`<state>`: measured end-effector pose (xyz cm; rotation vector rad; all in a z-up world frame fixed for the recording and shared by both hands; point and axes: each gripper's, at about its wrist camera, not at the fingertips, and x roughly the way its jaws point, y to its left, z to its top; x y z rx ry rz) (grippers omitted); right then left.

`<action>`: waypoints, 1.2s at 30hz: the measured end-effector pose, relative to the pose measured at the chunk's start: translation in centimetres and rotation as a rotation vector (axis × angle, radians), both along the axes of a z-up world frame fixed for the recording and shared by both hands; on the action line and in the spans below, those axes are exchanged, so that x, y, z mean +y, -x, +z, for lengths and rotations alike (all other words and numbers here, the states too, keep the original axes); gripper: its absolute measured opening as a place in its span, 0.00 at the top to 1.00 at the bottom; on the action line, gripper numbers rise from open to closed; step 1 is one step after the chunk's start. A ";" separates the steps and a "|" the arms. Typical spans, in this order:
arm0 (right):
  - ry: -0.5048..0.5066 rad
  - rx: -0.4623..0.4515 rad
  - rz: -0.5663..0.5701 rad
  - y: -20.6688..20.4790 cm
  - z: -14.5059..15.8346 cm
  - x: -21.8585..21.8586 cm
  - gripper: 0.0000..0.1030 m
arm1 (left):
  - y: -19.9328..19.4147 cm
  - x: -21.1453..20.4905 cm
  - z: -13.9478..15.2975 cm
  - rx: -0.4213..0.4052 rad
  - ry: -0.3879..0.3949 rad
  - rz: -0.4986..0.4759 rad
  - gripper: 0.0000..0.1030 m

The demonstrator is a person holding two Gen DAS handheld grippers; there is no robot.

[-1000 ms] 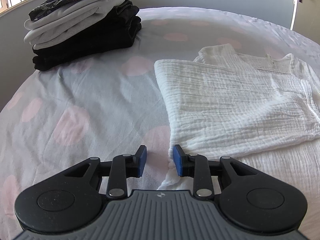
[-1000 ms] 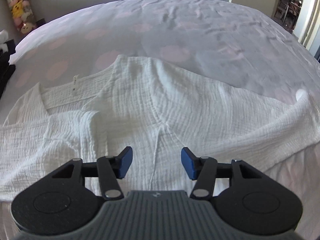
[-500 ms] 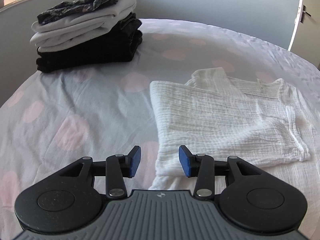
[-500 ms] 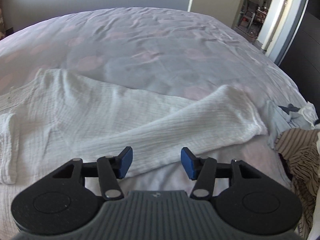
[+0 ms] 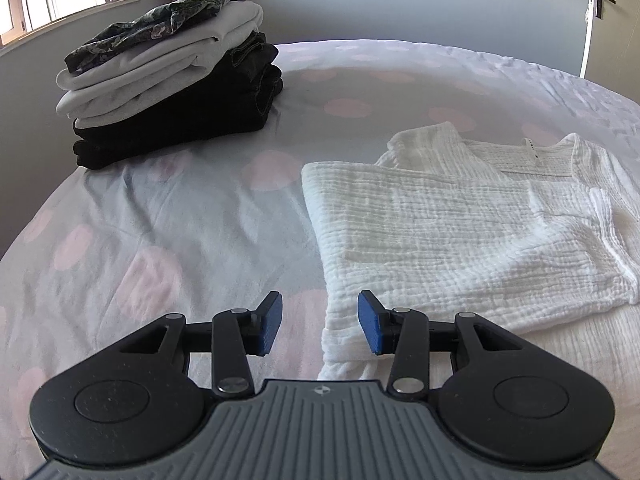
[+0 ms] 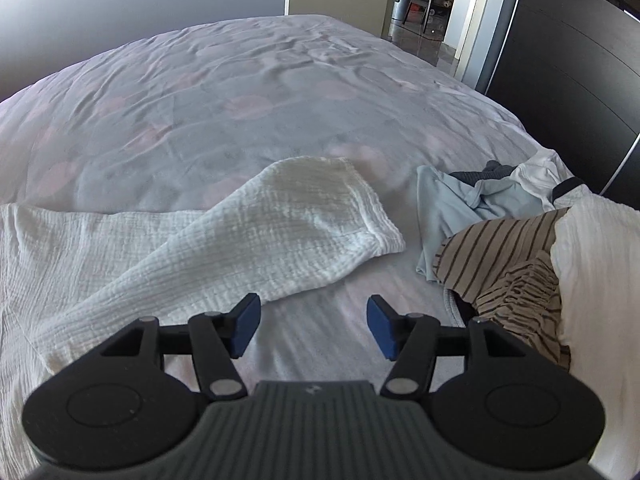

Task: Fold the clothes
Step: 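Move the right gripper toward the remaining shirt sleeve, then grasp the sleeve cuff with the right gripper and lift it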

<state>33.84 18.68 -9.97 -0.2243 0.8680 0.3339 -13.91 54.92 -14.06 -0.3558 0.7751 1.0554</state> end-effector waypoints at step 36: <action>-0.196 0.052 -0.139 -11.9 -6.8 -3.8 0.62 | -2.4 -0.8 -1.2 0.141 -0.063 0.040 0.53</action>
